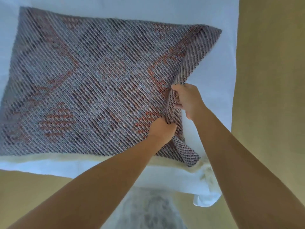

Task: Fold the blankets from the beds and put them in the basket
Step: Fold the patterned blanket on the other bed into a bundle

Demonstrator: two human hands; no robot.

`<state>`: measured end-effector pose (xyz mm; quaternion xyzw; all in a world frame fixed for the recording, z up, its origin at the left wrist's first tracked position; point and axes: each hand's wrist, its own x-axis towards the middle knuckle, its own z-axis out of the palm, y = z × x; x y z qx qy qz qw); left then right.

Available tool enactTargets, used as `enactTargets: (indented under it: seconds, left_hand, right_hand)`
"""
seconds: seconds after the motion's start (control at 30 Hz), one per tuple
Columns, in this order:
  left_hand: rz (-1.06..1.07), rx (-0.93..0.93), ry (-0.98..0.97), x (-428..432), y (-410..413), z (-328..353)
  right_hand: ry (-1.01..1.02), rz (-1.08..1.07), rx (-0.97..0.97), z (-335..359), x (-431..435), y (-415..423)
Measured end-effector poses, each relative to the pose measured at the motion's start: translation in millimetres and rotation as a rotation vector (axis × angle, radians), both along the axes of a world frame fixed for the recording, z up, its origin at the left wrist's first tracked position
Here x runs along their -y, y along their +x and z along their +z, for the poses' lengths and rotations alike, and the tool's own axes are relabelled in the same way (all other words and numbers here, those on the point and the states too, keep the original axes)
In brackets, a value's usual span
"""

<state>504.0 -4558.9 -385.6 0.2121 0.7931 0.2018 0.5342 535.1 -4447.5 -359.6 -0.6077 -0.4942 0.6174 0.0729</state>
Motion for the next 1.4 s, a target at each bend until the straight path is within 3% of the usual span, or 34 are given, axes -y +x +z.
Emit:
enactTargets:
  seconds: [0.33,0.67,0.9,1.17,1.27,1.4]
  left_hand:
    - [0.185,-0.076,0.076,121,-147,21]
    - [0.425,-0.180,0.142,244,-298,21]
    - [0.434,-0.332,0.153,286,-378,1]
    - [0.401,-0.245,0.034,325,-387,-18]
    - [0.263,-0.198,-0.088,343,-369,-22]
    - [0.021,-0.137,-0.307,363,-365,-17]
  right_hand:
    - [0.113,-0.095,-0.102,15,95,-161]
    - [0.288,0.290,-0.069,13,205,-336]
    - [0.287,0.364,0.046,-13,244,-425]
    - [0.284,0.745,0.200,-41,285,-420]
    - [0.388,0.816,0.282,-46,316,-387]
    - [0.376,0.935,0.360,-45,351,-350]
